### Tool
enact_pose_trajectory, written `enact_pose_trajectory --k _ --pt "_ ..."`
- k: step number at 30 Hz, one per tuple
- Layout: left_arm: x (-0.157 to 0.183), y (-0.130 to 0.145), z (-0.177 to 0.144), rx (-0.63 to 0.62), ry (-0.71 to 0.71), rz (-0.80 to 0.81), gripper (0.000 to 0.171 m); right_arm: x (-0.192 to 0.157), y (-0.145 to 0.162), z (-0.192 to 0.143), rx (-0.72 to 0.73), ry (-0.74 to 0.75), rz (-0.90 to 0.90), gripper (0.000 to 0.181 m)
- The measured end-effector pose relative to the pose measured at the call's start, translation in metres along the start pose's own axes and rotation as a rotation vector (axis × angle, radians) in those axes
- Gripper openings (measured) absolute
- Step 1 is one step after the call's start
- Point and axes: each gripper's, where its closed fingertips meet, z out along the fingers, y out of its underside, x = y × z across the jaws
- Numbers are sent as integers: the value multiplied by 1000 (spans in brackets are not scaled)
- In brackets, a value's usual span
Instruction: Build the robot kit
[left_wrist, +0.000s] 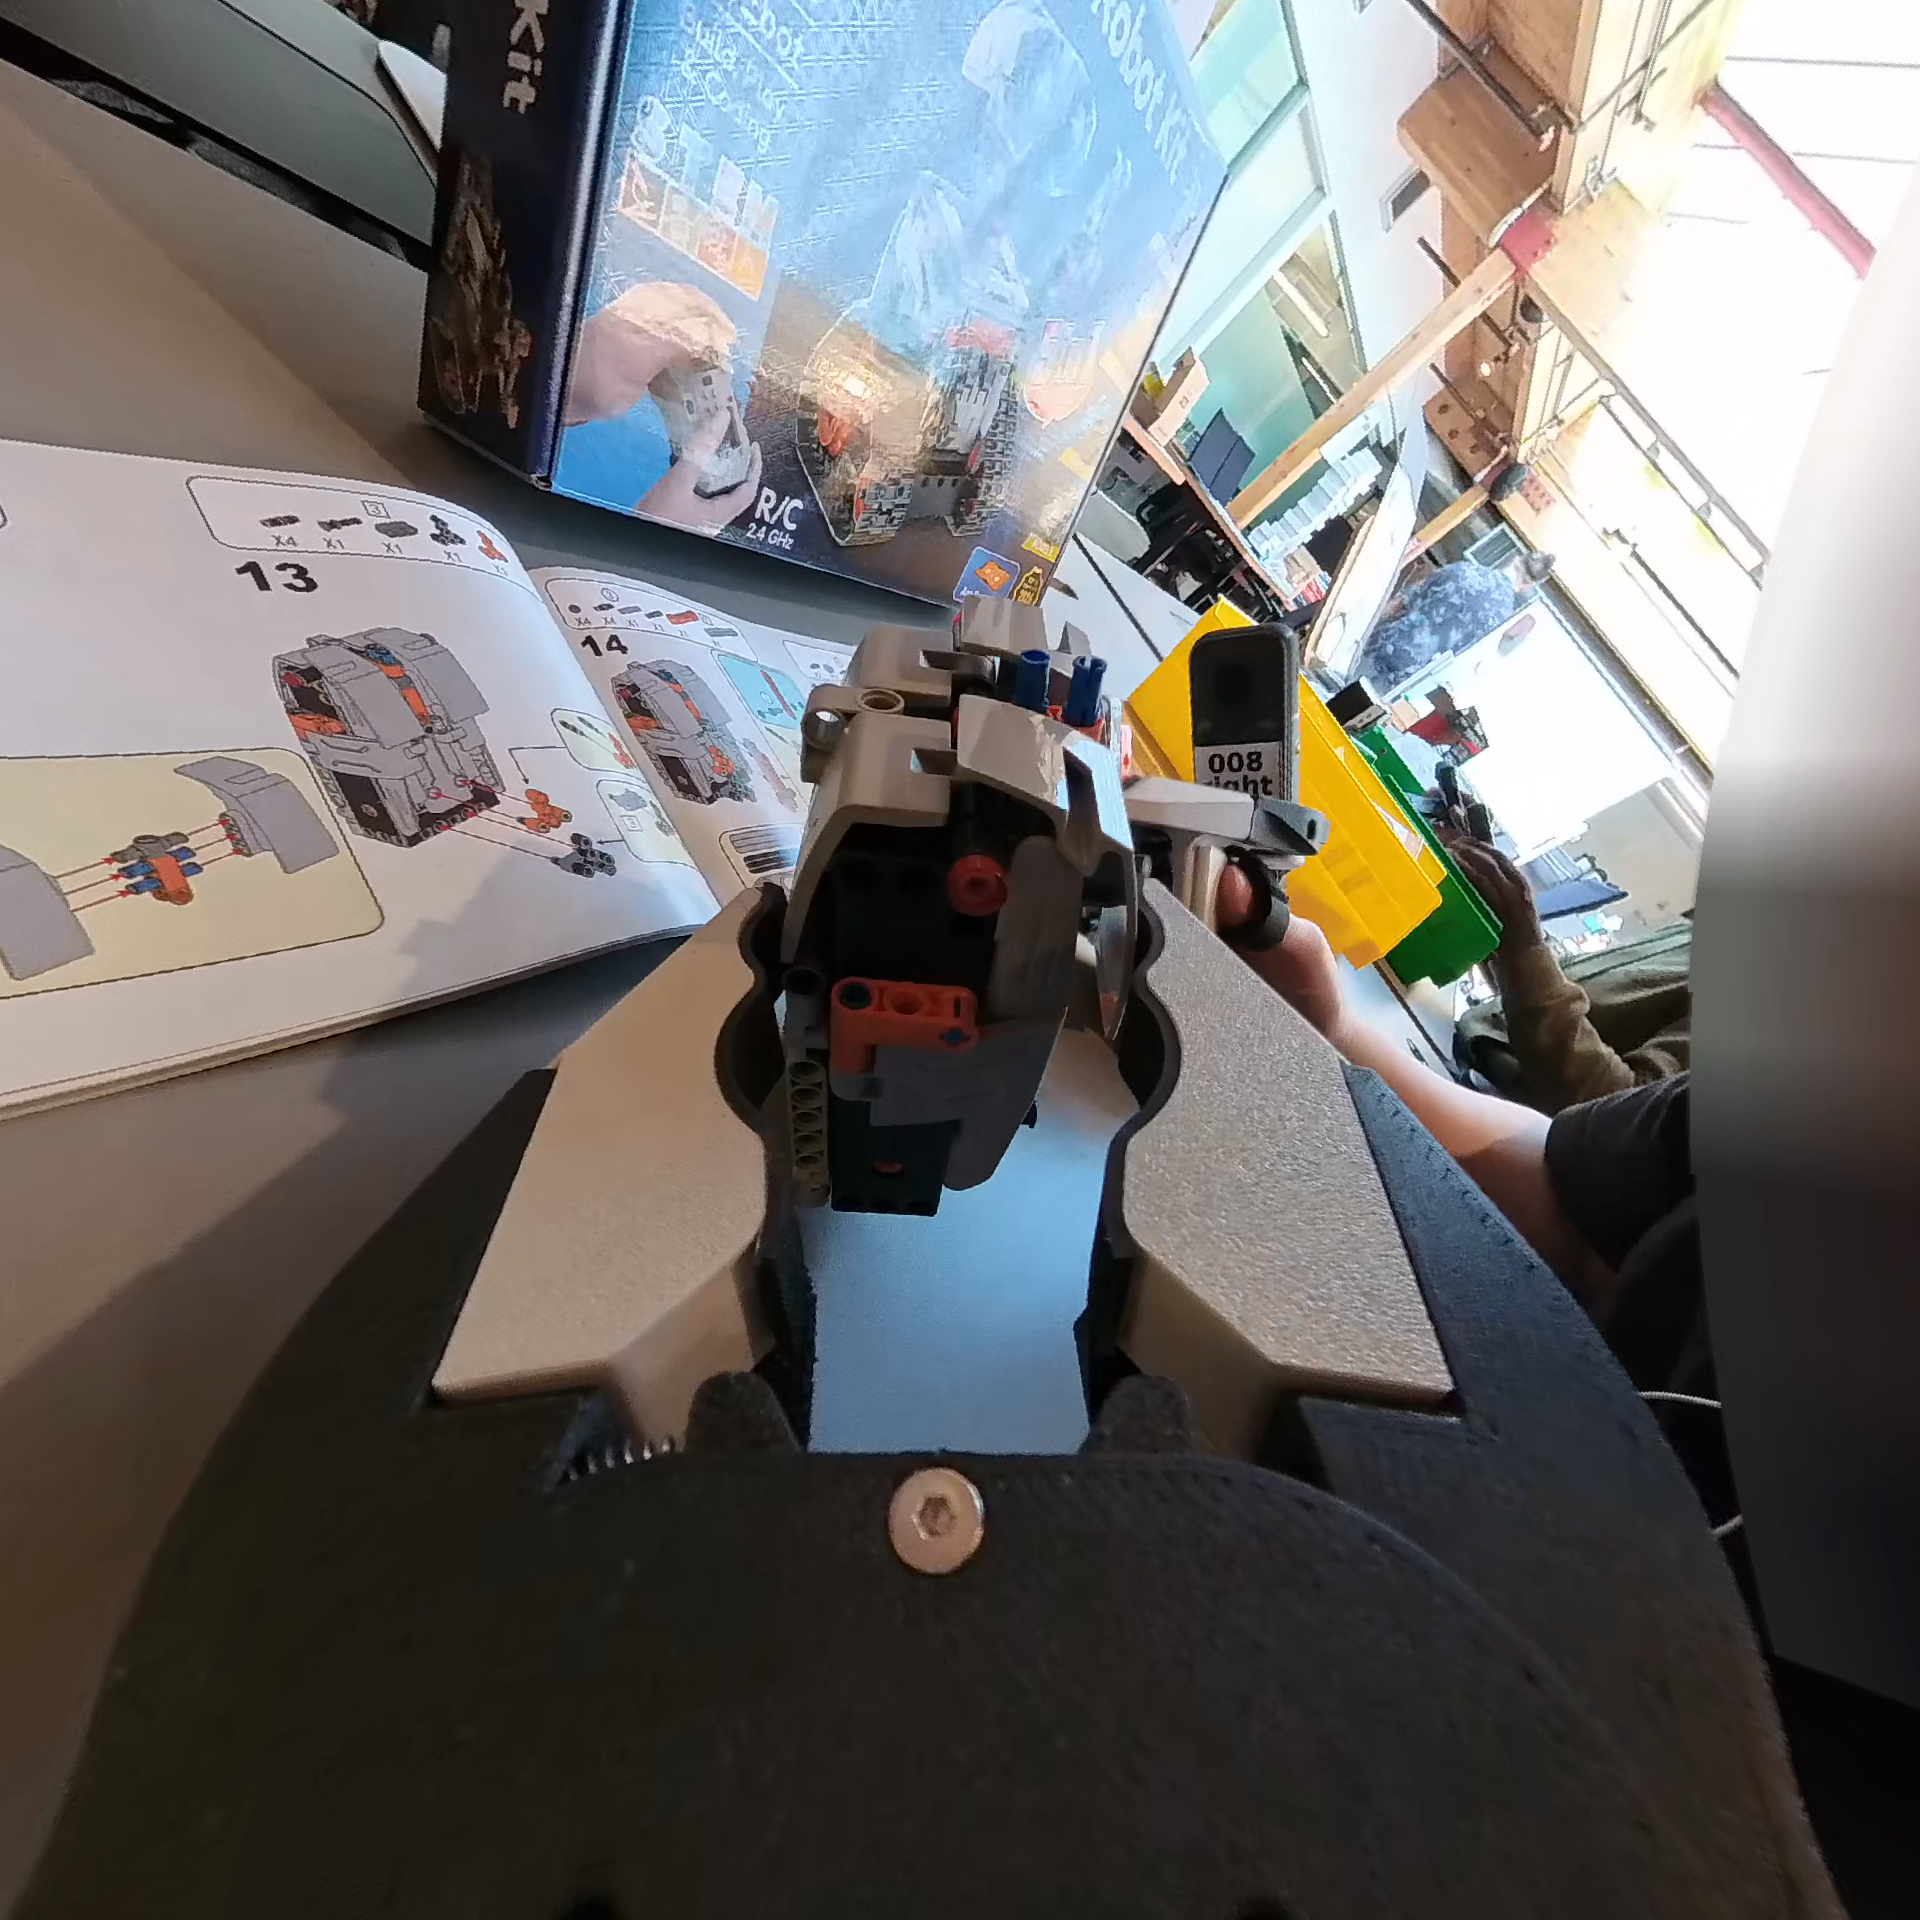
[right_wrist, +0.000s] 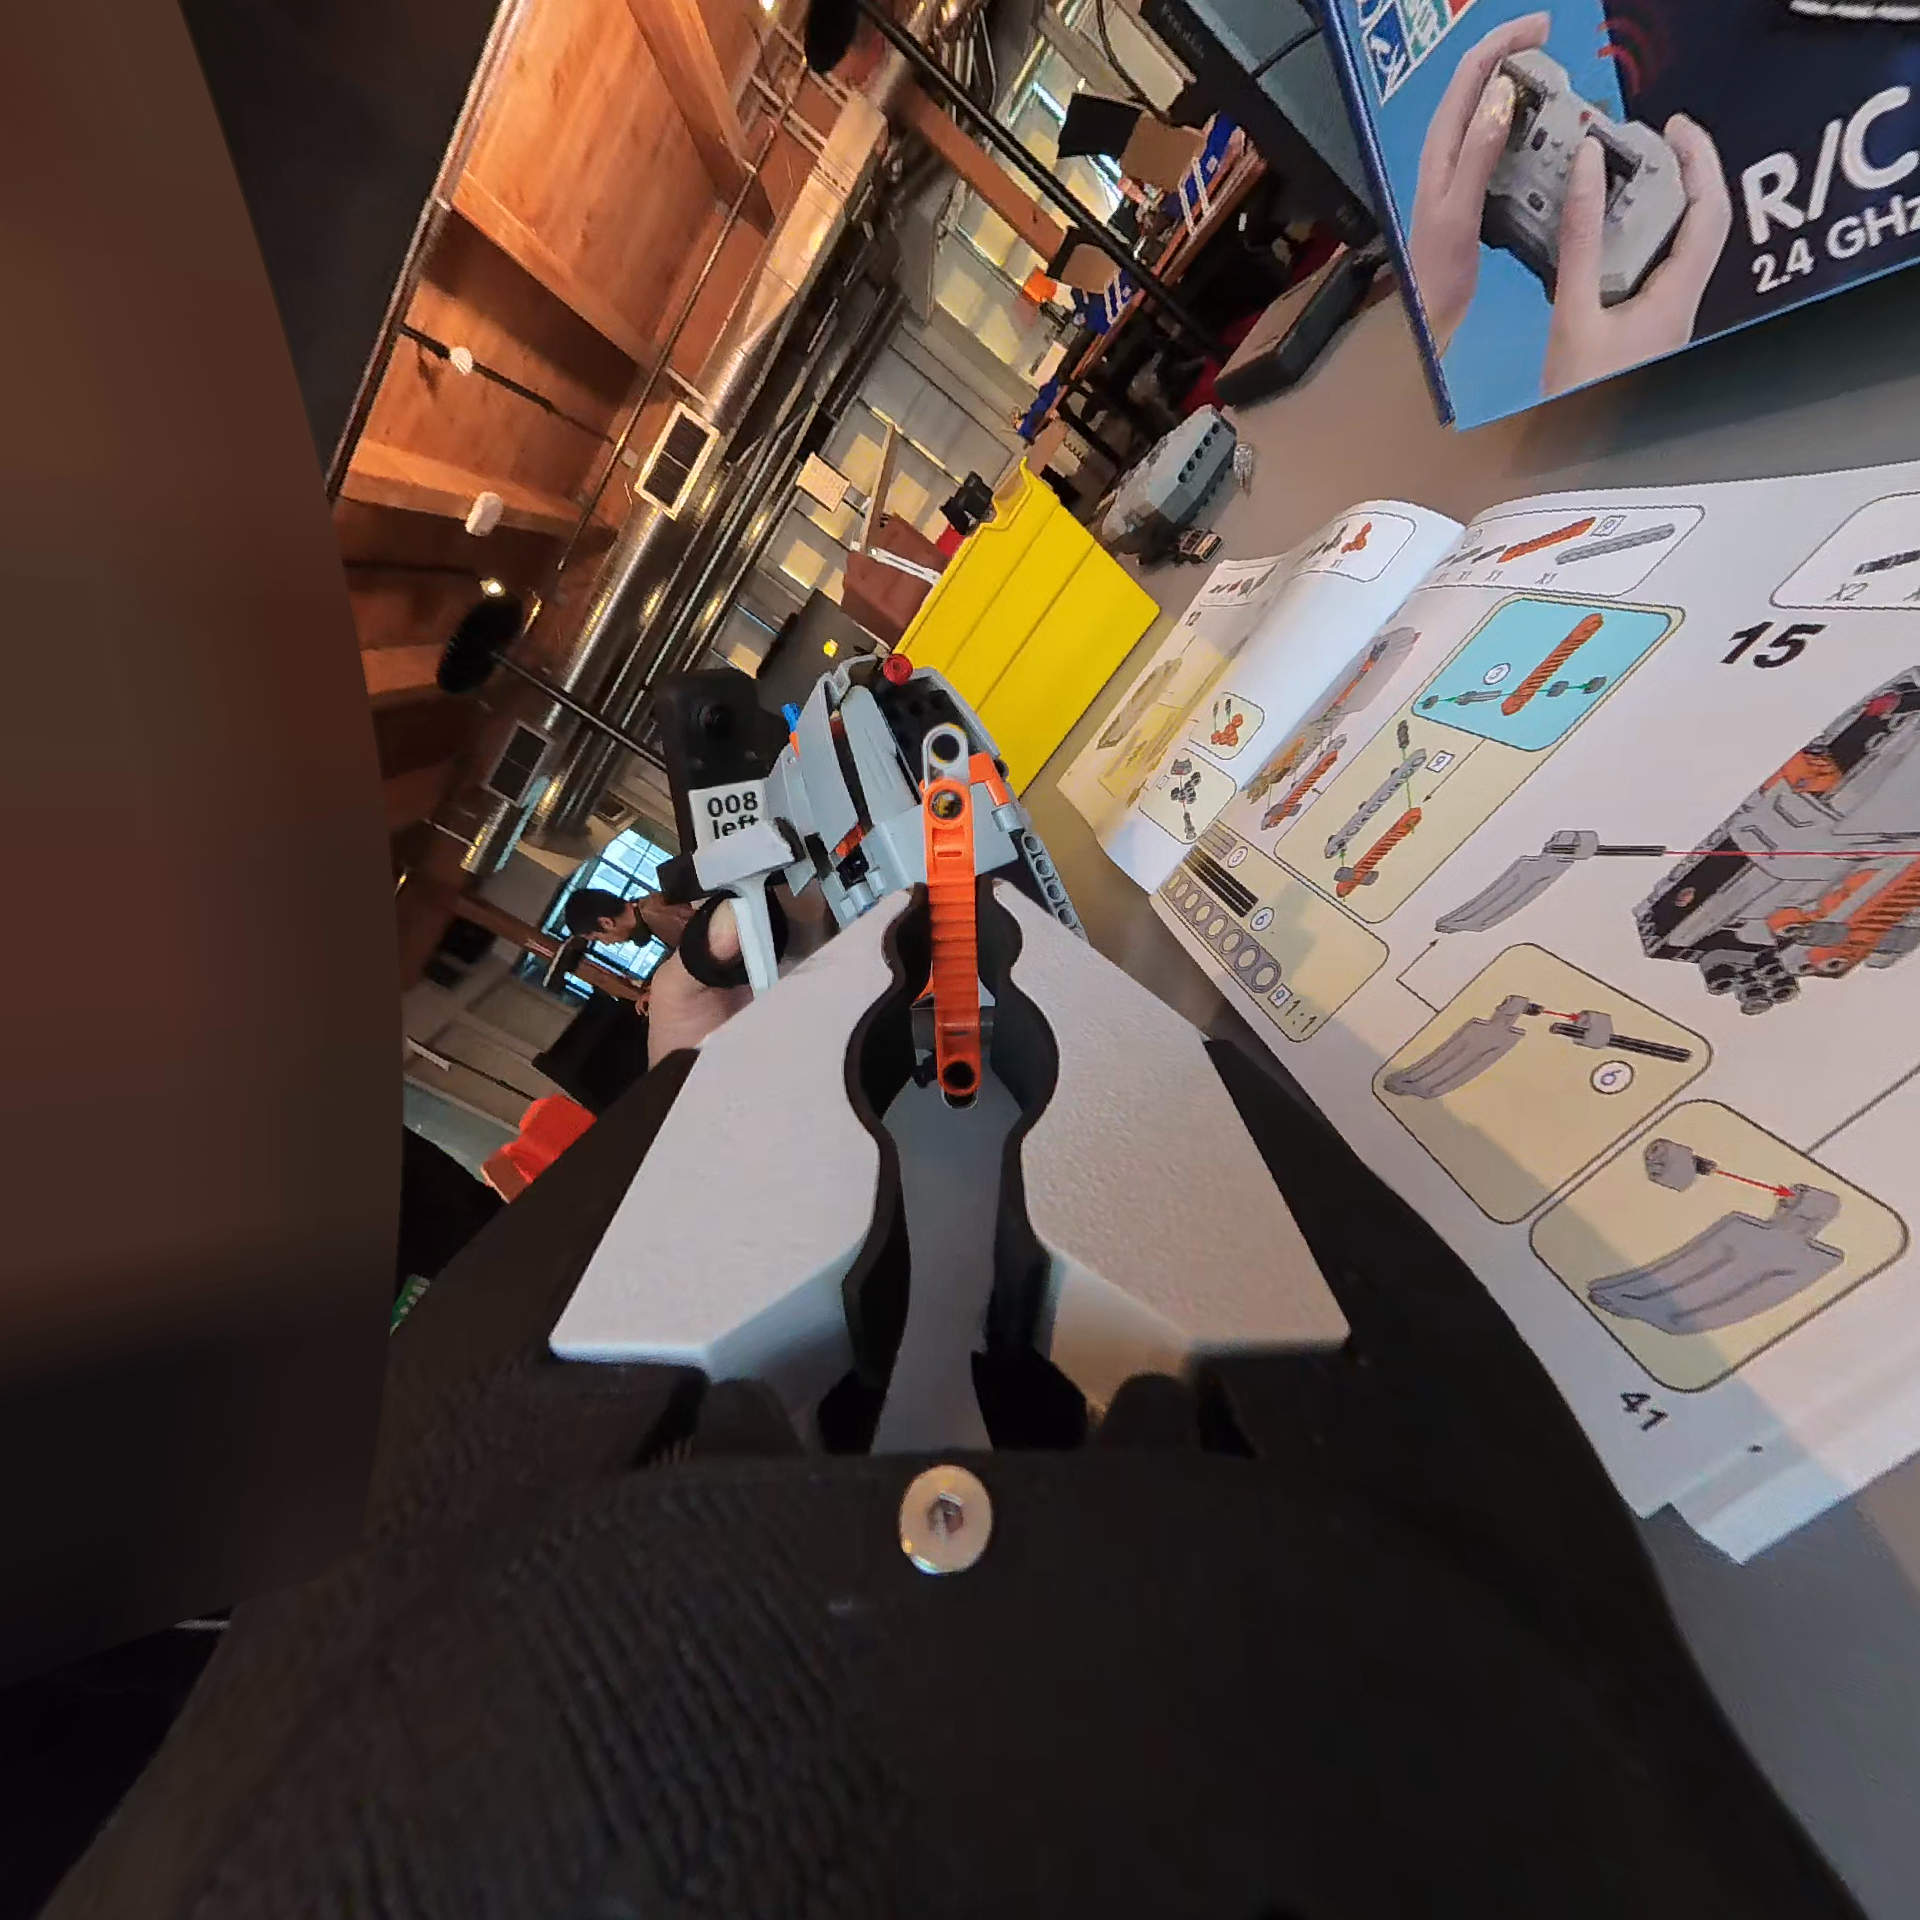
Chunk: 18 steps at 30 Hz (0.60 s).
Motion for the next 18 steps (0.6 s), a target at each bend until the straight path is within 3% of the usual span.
enact_pose_trajectory --k 10,18 --pt "0 0 0 -2 -7 16 64 3 -9 -4 51 31 -64 5" --pt "-5 -8 -9 3 -117 155 64 5 -15 -5 80 56 -94 6"
